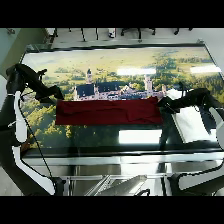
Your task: Fold the shirts.
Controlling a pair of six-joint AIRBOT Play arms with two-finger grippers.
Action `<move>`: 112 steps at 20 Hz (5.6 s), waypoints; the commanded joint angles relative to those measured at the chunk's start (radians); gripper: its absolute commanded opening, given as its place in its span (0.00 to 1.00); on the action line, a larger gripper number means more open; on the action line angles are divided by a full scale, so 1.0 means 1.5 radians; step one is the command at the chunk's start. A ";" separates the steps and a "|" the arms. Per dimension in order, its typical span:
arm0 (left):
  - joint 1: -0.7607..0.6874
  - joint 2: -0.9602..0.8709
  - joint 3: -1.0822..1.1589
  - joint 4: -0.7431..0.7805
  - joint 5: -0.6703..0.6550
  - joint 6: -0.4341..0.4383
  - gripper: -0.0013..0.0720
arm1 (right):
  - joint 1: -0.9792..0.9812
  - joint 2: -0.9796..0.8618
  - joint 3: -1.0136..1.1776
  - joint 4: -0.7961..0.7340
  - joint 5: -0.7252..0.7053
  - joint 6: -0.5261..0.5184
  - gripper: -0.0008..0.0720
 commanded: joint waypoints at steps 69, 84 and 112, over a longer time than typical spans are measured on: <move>-0.023 0.601 -0.302 -0.176 -0.245 0.066 0.04 | 0.244 -0.007 0.259 -0.118 -0.099 0.229 0.97; -0.024 0.601 -0.302 -0.178 -0.236 0.065 0.04 | 0.302 -0.200 0.229 0.064 0.006 0.173 0.84; -0.024 0.601 -0.302 -0.173 -0.196 0.065 0.04 | -0.256 0.040 0.388 0.086 -0.052 0.173 0.04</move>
